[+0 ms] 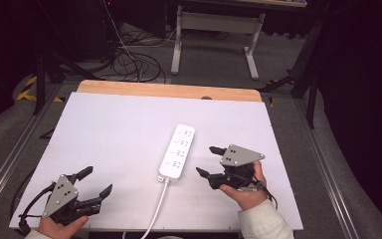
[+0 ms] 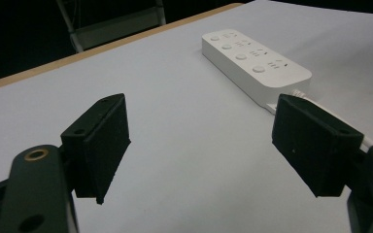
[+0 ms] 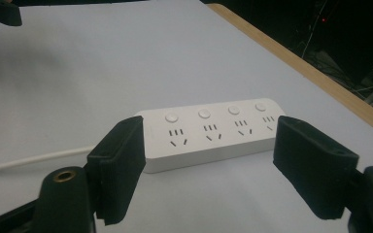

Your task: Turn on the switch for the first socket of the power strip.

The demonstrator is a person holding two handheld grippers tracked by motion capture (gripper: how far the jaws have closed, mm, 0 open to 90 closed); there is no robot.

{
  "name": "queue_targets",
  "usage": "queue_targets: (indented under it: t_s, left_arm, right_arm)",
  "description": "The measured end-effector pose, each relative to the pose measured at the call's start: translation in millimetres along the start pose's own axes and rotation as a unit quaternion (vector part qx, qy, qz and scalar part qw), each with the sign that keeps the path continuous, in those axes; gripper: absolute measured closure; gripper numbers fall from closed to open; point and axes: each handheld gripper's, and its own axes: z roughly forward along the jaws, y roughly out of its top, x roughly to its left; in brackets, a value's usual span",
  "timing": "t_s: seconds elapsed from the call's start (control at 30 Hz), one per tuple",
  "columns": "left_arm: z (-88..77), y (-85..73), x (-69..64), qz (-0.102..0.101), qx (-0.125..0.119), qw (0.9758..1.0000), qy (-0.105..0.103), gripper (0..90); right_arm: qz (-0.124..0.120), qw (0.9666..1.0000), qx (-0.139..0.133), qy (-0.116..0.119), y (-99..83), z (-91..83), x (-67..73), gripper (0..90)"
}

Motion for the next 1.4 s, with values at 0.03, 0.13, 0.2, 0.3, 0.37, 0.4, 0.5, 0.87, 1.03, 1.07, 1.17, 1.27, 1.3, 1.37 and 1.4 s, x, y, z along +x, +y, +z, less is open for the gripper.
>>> queue_targets:
  t_s: [0.03, 0.13, 0.2, 0.3, 0.37, 0.4, 0.5, 0.87, 1.03, 1.07, 1.17, 1.27, 1.3, 1.37, 1.4]
  left_arm:
    - [0.0, 0.0, 0.0, 0.000, 0.000, 1.0000, 0.000, 22.0]
    - [0.3, -0.1, -0.1, -0.003, 0.000, 1.0000, -0.001, 22.0]
    - [0.5, -0.3, -0.5, -0.005, 0.002, 1.0000, -0.003, 22.0]
    - [1.0, -0.1, -0.4, -0.001, 0.004, 1.0000, -0.003, 22.0]
    - [1.3, -0.1, -0.6, -0.001, 0.004, 1.0000, -0.002, 22.0]
    - [1.5, -0.1, -0.8, -0.002, 0.004, 1.0000, -0.004, 22.0]
    - [1.6, -0.1, -1.0, -0.003, 0.005, 1.0000, -0.004, 22.0]
    - [1.1, -0.1, -0.3, -0.001, 0.005, 1.0000, -0.002, 22.0]
    - [1.3, -0.1, -0.4, 0.000, 0.005, 1.0000, -0.002, 22.0]
    - [1.3, -0.1, -0.5, -0.001, 0.005, 1.0000, -0.002, 22.0]
    - [1.5, 0.0, -0.2, 0.000, 0.005, 1.0000, -0.003, 22.0]
    - [1.6, -0.1, -0.1, 0.000, 0.005, 1.0000, -0.003, 22.0]
    - [1.6, 0.0, -0.1, 0.000, 0.005, 1.0000, -0.003, 22.0]
    - [1.3, 0.0, -0.2, 0.000, 0.004, 1.0000, -0.001, 22.1]
    - [1.3, -0.1, -0.4, -0.003, 0.004, 1.0000, -0.002, 22.1]
  right_arm:
    - [0.001, 1.0000, 0.000, -0.001, 1.0, 0.7, 0.2, 27.8]
    - [0.004, 1.0000, 0.008, -0.003, 2.6, 3.2, -0.8, 27.9]
    - [0.005, 0.9998, 0.018, -0.009, 2.9, 5.0, -1.5, 32.8]
    - [0.007, 0.9997, 0.022, -0.002, 3.9, 5.4, -1.6, 44.6]
    - [0.016, 0.9992, 0.031, 0.019, 5.7, 6.6, -1.9, 46.8]
    - [0.020, 0.9990, 0.032, 0.023, 6.8, 7.4, -1.8, 47.2]
    - [0.035, 0.9975, 0.032, 0.053, 11.1, 10.7, -3.5, 55.1]
    - [0.070, 0.9919, 0.020, 0.104, 21.8, 26.5, -7.9, 81.3]
    - [0.081, 0.9900, 0.033, 0.111, 23.2, 37.6, -8.1, 85.5]
    - [0.085, 0.9895, 0.034, 0.112, 23.1, 40.3, -8.2, 86.5]
    - [0.089, 0.9892, 0.041, 0.109, 23.0, 47.9, -7.9, 90.0]
    - [0.086, 0.9904, 0.049, 0.097, 23.3, 55.3, -7.3, 90.0]
    - [0.085, 0.9906, 0.051, 0.095, 23.6, 57.8, -7.1, 90.0]
    - [0.082, 0.9908, 0.056, 0.093, 24.4, 63.0, -6.4, 90.0]
    - [0.080, 0.9909, 0.056, 0.092, 24.6, 65.6, -6.0, 90.0]
